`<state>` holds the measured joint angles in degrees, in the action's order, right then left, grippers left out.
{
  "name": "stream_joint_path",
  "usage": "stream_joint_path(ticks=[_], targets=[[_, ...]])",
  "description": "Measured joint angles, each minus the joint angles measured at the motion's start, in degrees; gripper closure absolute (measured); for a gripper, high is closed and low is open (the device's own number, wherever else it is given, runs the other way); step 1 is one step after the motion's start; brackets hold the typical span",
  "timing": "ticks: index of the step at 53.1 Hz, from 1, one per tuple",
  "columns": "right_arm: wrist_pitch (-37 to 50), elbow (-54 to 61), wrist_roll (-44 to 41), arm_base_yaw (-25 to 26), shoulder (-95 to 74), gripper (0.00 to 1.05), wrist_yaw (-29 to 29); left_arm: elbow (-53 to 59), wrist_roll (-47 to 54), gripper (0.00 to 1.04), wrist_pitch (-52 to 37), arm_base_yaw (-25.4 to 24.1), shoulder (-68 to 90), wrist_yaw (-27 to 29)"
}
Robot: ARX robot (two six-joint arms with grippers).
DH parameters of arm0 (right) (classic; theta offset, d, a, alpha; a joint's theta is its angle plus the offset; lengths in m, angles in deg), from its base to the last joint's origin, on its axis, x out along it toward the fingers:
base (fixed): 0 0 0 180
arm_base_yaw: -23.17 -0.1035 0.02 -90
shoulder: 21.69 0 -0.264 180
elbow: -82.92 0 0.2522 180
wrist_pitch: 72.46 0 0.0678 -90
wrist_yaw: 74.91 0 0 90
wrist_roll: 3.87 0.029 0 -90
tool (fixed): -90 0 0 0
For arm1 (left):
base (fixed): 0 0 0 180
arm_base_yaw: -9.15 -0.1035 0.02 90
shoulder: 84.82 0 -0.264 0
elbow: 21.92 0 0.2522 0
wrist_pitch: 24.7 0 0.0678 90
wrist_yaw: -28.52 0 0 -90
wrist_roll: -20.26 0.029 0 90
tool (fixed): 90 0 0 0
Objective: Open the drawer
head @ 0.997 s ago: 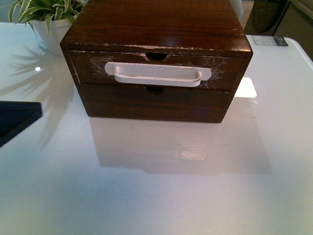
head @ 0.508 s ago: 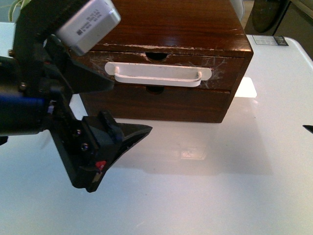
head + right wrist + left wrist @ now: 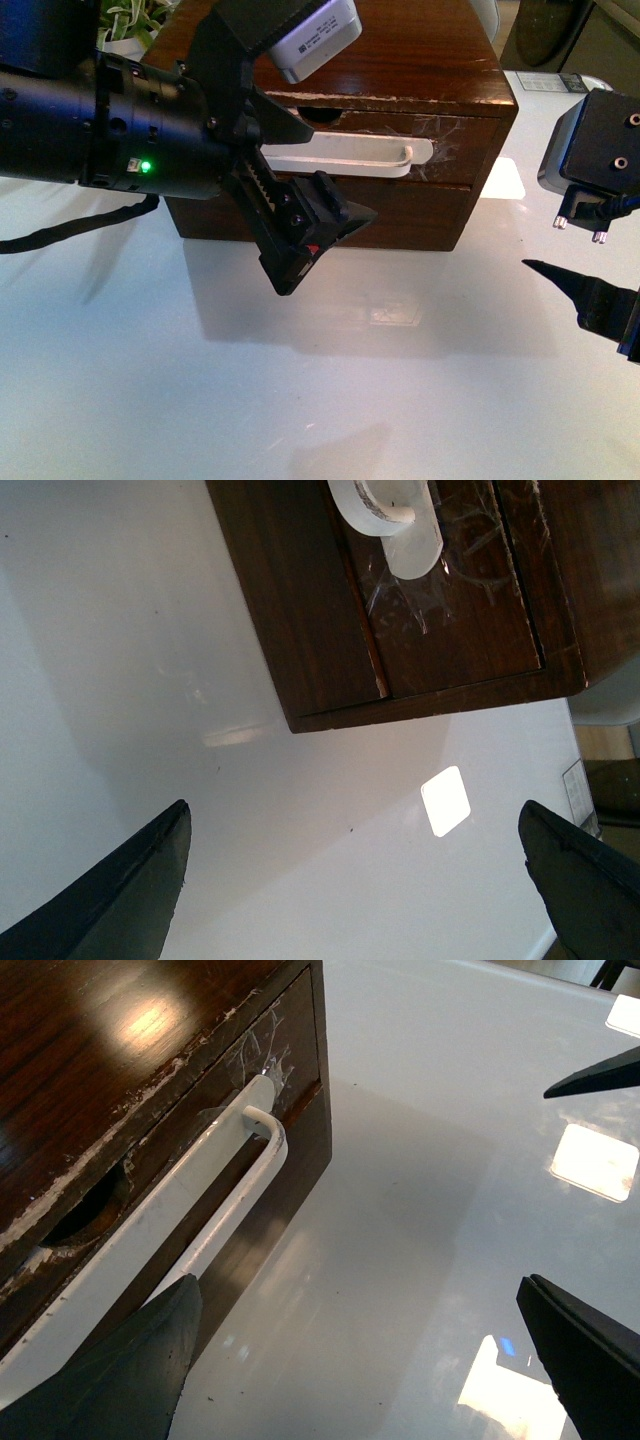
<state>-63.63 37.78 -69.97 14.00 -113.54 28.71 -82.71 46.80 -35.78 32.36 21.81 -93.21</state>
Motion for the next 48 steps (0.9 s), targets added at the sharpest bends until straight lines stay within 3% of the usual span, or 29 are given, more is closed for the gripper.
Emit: stream_joint_path(ticks=[48], targets=[[-3.2, -3.5, -4.0, -1.0, -3.2, 0.09, 2.7, -13.4, 8.3, 0.08, 8.4, -2.2, 11.5, -1.1]])
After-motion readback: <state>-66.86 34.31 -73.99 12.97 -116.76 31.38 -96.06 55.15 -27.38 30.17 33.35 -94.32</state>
